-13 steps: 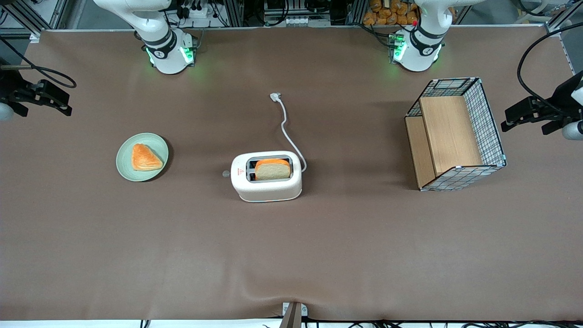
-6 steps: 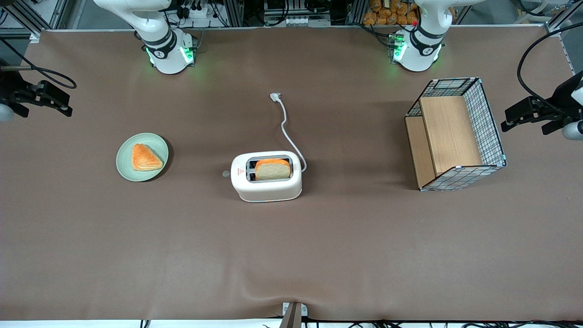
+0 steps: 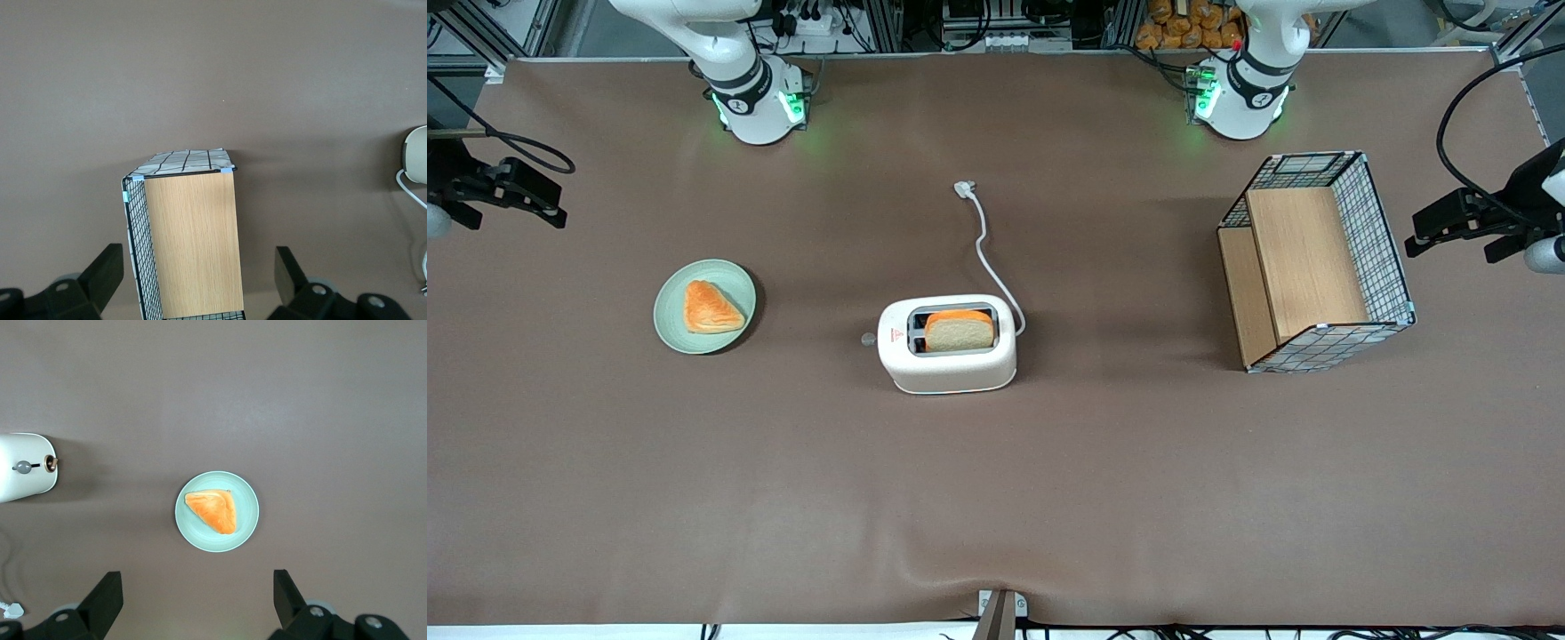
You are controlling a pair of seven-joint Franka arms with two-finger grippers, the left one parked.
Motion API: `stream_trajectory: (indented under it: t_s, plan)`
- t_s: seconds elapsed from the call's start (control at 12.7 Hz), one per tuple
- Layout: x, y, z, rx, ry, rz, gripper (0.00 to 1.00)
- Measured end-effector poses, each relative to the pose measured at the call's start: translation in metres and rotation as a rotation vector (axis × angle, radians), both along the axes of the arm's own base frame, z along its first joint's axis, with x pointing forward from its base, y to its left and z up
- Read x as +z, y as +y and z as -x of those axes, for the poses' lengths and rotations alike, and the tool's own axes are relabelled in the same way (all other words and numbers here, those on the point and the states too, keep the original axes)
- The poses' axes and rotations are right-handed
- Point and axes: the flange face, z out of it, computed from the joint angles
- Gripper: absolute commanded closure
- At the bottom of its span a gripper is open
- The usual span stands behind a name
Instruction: Press toaster button with right arm
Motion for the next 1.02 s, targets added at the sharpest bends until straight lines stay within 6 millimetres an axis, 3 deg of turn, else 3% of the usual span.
stream_trajectory:
  t_s: [1.02]
  plan:
    - [0.0008, -0.0040, -0.0010, -0.016, -0.010, -0.055, 0.00]
